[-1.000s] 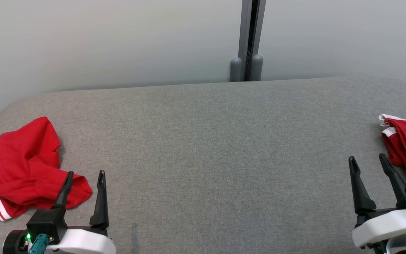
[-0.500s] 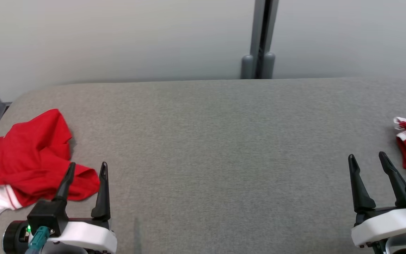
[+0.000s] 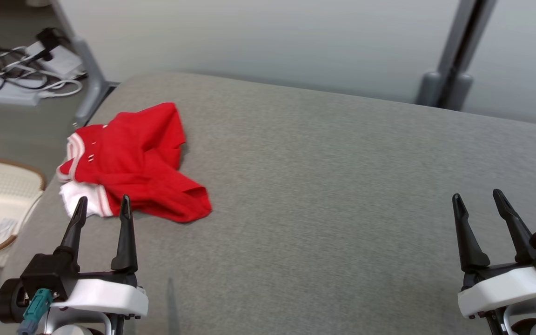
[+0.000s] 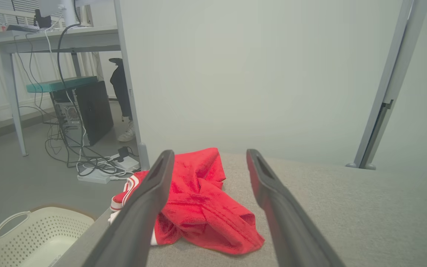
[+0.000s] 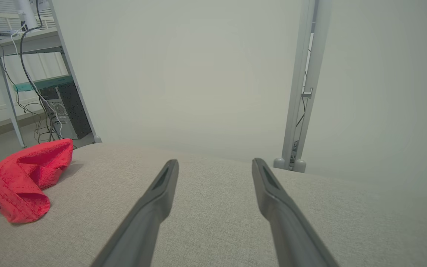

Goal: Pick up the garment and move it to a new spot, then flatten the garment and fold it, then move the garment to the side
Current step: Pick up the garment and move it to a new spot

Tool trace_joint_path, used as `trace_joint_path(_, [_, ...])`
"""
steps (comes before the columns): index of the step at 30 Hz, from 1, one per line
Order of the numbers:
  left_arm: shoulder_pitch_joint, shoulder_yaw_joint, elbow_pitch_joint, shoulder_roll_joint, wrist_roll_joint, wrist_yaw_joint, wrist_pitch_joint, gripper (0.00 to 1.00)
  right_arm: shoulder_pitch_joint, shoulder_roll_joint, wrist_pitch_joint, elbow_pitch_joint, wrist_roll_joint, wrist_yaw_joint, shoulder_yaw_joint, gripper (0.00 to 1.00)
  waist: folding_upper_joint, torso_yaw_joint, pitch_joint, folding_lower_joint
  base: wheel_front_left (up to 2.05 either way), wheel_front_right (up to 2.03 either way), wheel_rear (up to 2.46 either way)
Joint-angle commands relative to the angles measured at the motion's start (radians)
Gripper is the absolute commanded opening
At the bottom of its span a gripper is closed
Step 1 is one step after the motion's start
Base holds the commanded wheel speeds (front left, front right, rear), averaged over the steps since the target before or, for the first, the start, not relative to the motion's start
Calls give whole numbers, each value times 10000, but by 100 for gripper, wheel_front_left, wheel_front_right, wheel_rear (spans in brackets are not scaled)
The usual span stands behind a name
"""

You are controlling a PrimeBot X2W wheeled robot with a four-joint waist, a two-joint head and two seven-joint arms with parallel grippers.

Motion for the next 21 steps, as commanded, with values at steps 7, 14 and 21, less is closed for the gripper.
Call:
trace_joint_path(7, [-50,163,81,-55,-3,-130,-146,100,-152,-32,76,-12,46,-3,53,100,-1,1068,138,0,0,0,0])
trace_joint_path(14, [-89,182,135,-118,116,-184,-195,100,-174,-32,71,24,50,-3,97,100,-1,1219,172,0,0,0,0])
trace_joint_path(21, [-74,168,136,-73,222,-78,-196,100,-233,-32,121,41,82,-3,203,100,-1,1101,248,0,0,0,0])
